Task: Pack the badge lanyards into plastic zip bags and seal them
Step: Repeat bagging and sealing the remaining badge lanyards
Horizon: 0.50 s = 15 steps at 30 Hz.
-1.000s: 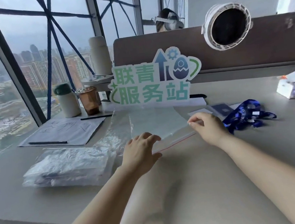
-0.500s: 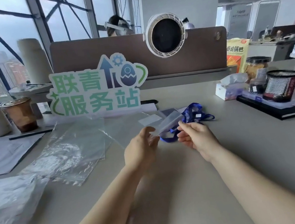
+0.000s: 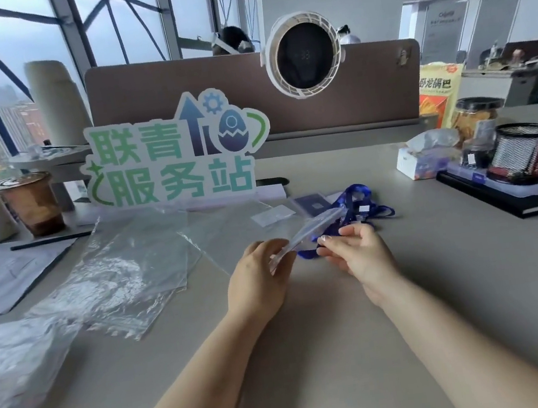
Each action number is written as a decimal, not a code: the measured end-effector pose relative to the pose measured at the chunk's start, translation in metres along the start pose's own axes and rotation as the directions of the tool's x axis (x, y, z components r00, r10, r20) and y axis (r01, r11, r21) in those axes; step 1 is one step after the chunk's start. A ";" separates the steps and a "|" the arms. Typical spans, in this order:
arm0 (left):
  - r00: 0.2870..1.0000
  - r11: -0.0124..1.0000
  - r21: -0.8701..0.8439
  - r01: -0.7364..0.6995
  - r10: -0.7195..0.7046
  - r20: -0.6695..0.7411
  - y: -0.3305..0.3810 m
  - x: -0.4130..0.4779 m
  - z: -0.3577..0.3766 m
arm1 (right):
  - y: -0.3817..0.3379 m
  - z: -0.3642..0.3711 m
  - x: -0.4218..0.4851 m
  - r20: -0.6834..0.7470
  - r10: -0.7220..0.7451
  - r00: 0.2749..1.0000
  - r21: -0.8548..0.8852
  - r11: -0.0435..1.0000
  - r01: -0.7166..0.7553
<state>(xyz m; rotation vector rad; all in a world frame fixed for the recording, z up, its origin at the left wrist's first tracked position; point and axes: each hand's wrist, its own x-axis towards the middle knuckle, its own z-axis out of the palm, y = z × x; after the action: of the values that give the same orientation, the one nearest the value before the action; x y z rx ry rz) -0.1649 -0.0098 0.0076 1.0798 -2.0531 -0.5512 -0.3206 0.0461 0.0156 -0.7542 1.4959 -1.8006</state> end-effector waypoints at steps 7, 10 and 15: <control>0.997 0.999 0.013 -0.039 0.038 0.073 0.004 -0.009 -0.002 | -0.006 -0.001 -0.004 0.114 0.050 0.992 0.058 0.997 -0.057; 0.989 0.997 -0.001 -0.080 0.080 0.122 0.006 -0.010 -0.004 | -0.007 0.000 -0.006 0.122 0.044 0.992 0.018 0.999 -0.046; 0.990 0.994 -0.010 -0.105 0.106 0.090 0.007 -0.011 -0.002 | -0.007 0.000 -0.008 0.166 0.026 0.986 -0.045 0.999 -0.019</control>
<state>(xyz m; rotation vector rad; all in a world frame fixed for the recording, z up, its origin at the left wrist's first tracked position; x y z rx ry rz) -0.1627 0.0027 0.0092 0.9523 -2.1718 -0.5602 -0.3169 0.0536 0.0227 -0.8828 1.4312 -1.6501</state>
